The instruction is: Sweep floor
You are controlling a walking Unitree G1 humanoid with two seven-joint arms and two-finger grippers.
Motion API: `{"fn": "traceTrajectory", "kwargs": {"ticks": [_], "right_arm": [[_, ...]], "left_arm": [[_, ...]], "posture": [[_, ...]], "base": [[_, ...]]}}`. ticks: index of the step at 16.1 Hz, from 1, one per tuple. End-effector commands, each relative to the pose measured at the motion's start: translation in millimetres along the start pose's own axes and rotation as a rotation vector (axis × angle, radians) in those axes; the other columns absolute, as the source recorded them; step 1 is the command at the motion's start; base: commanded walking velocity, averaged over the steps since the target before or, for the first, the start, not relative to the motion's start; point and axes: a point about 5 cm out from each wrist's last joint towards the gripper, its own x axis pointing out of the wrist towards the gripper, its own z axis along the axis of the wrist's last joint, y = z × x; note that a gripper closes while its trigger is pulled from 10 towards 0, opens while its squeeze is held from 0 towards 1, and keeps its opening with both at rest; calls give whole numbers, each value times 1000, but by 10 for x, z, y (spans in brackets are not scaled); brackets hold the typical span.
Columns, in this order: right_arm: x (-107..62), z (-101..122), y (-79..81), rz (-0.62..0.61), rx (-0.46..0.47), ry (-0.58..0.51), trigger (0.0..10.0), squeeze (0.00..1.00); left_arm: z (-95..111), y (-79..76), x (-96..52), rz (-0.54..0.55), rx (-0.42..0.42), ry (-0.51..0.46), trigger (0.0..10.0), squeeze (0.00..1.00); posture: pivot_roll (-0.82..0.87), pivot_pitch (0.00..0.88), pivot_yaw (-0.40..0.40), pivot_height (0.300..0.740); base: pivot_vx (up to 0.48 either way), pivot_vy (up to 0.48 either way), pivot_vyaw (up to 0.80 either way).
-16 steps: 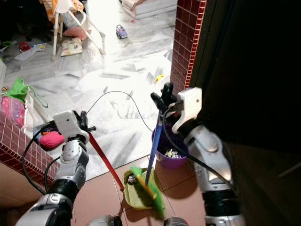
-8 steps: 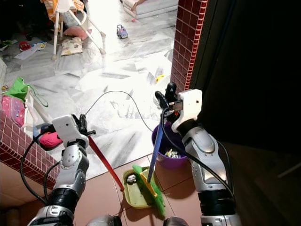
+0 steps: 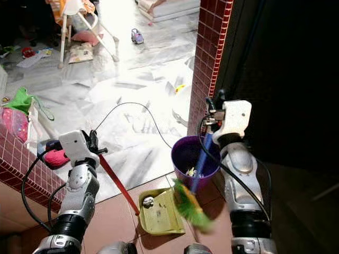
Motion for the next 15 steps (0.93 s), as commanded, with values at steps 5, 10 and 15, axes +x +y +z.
{"fn": "traceTrajectory", "kwargs": {"ticks": [5, 10, 15], "right_arm": [[34, -13, 124, 24, 18, -21, 10000, 0], [-2, -107, 72, -15, 66, 33, 10000, 0], [15, -145, 106, -5, 51, 56, 10000, 0]], "left_arm": [[-100, 38, -31, 11, 3, 70, 10000, 0], [-103, 27, -18, 2, 3, 78, 10000, 0], [-101, 33, -7, 6, -3, 84, 10000, 0]], "posture": [[-107, 0, 44, 740], [-118, 0, 46, 740], [-115, 0, 46, 740]], "base": [[-162, 0, 0], [-308, 0, 0], [-301, 0, 0]]}}
